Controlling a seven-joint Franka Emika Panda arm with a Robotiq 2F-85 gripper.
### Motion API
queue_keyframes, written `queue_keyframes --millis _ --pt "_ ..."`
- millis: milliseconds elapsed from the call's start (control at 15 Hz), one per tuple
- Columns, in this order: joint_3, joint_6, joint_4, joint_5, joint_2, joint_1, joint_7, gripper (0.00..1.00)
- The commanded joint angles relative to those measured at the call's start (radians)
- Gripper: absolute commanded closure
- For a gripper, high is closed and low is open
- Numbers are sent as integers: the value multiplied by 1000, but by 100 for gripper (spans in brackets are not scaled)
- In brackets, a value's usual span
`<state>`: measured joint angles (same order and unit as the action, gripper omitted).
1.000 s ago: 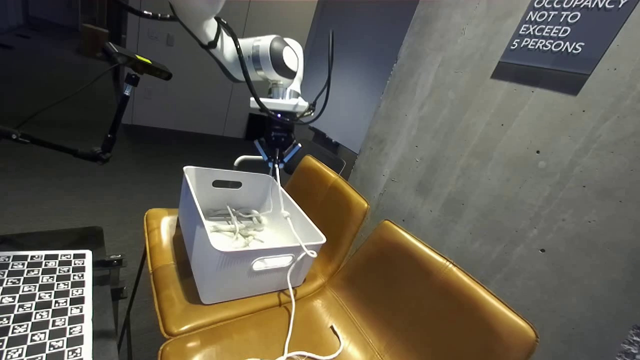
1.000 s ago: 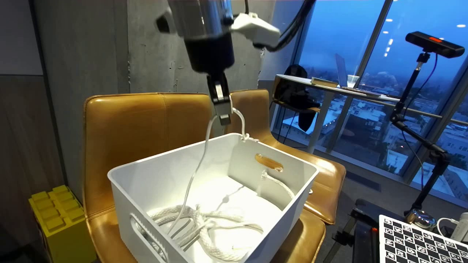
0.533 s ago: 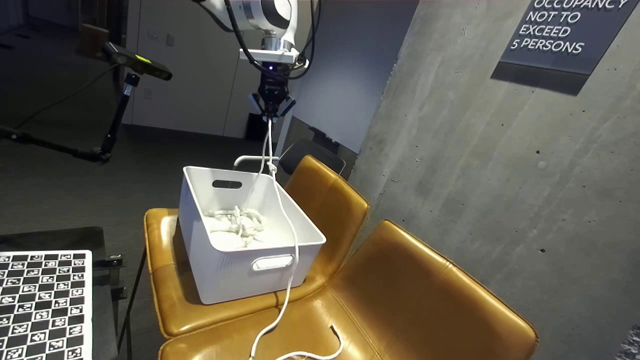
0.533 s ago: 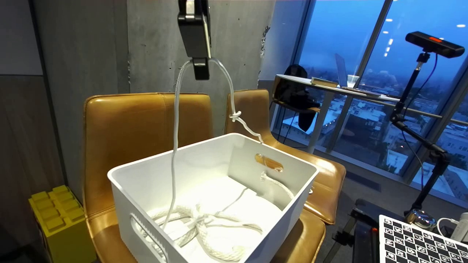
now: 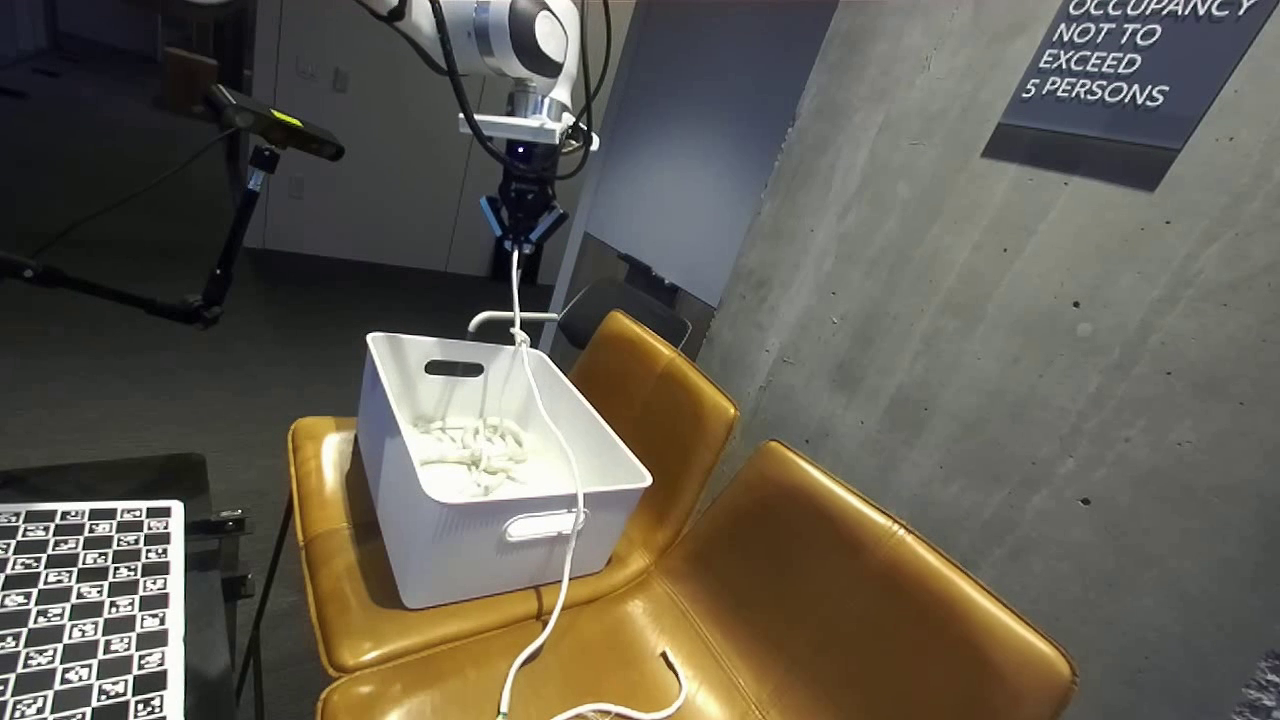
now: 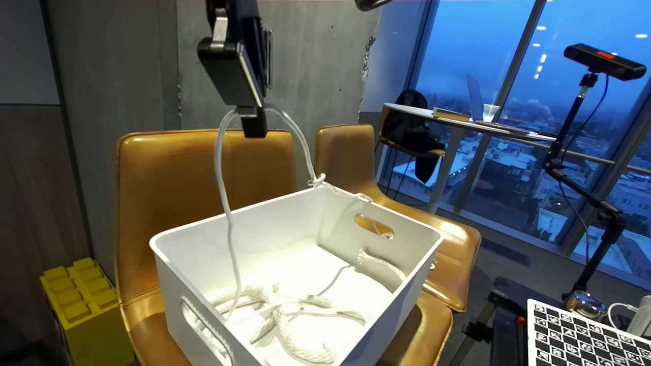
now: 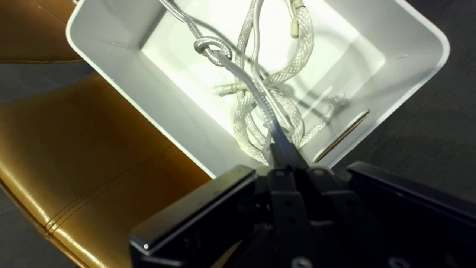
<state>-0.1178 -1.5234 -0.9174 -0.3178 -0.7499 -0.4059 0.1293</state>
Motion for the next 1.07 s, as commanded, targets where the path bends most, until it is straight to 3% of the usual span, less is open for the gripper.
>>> queue_keyframes --millis 0,400,467,600,800,1000 --pt "-10 -7 17 54 -41 17 -47 99" --pt "-1 -116 -107 83 -78 73 -90 99" --pt "2 -139 -139 80 -74 84 -100 71" --pt "6 -184 -197 77 -63 112 -110 65" --pt "10 -229 -257 72 -44 158 -100 42" --pt "33 -178 -260 65 -39 187 -35 21"
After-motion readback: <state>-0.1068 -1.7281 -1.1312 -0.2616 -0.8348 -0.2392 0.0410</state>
